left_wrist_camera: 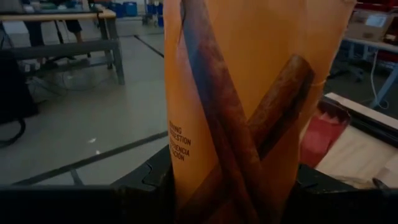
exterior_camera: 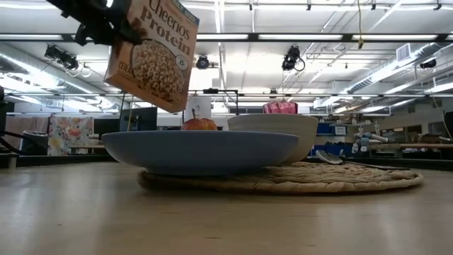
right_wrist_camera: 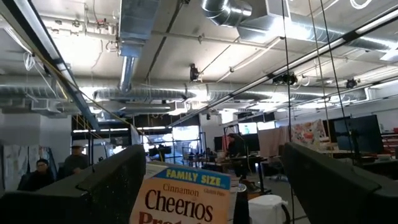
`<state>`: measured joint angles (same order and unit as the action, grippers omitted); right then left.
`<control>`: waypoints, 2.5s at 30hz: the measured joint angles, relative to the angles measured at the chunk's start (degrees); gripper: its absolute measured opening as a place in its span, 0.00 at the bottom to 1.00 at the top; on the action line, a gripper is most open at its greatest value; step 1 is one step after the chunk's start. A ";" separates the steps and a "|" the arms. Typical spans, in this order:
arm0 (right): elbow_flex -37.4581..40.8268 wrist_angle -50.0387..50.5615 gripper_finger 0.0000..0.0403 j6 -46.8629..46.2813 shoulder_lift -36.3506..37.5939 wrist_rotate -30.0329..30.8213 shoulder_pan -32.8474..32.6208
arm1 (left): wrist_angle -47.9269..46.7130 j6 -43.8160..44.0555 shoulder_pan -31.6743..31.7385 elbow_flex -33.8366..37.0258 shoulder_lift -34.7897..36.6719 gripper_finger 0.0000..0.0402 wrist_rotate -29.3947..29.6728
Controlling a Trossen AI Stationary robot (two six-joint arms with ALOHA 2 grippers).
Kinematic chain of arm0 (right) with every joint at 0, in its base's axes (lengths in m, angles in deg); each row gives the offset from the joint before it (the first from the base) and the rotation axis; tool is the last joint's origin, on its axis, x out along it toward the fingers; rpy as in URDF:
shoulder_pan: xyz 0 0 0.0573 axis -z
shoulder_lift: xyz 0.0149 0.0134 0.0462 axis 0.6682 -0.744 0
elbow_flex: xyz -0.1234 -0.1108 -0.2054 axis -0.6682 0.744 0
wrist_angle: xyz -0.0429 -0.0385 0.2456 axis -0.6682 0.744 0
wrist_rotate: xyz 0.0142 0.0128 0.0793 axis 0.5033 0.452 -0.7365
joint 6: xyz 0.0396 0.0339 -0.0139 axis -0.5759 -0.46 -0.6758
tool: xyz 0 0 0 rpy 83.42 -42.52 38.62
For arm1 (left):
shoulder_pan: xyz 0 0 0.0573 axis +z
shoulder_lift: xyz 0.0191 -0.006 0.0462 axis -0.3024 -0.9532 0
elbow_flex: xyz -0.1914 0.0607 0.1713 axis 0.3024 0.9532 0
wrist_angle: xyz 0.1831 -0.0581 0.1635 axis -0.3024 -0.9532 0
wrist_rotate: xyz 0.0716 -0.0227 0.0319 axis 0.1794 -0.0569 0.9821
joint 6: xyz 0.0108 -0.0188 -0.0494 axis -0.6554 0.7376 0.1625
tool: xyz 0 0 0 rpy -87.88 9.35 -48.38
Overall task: Arrange a breakfast setting
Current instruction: Pour the brown cereal from the orange cereal box into the white bowl
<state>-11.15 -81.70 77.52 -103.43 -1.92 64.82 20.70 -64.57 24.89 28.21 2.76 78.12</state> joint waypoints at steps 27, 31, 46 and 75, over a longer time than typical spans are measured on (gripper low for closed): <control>0.00 4.48 0.94 0.88 0.02 1.35 0.33 | 3.46 13.04 -0.05 21.25 -0.06 0.43 10.85; -0.02 5.09 0.94 0.87 0.00 1.37 0.55 | 3.43 13.72 -0.04 22.38 -0.04 0.43 12.86; -0.02 5.44 0.94 -0.70 -0.02 1.38 0.50 | -3.48 18.79 0.04 22.43 -0.12 0.46 12.63; -0.02 5.88 0.94 -8.35 0.02 -2.10 0.48 | -38.01 34.65 0.07 2.24 -0.07 0.68 -13.04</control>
<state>-11.18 -75.82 69.17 -103.41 -4.02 65.30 -17.31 -29.92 24.96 30.45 2.70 65.08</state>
